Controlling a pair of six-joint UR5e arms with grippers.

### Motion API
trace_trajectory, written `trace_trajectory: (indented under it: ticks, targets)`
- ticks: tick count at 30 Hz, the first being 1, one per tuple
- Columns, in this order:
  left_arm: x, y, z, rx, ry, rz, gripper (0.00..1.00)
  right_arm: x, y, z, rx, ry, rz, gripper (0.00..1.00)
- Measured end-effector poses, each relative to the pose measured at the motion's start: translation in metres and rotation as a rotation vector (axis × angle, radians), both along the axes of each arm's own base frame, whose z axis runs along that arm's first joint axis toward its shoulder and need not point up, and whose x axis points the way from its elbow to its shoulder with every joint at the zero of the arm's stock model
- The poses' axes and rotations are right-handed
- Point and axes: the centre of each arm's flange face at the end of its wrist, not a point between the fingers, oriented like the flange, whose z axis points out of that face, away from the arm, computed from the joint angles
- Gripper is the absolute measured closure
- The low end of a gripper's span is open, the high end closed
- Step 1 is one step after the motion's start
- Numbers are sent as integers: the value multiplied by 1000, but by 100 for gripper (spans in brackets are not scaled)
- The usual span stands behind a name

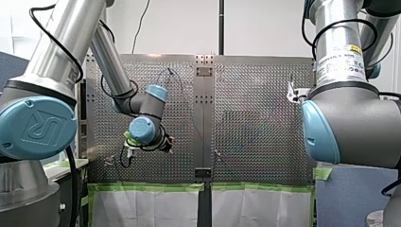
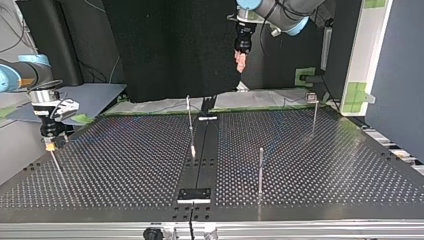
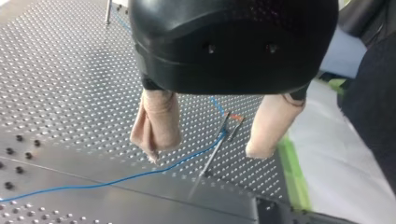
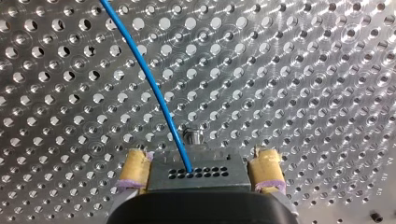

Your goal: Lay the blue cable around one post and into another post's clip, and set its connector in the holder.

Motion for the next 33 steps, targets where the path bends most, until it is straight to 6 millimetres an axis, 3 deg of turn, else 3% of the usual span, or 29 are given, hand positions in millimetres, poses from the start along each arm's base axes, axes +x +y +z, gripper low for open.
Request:
trace_trajectory:
  ticks: [33]
  targets:
    - [29,-12,21,-75,-261,46,1,-1,-1,3,2,0,-1,1]
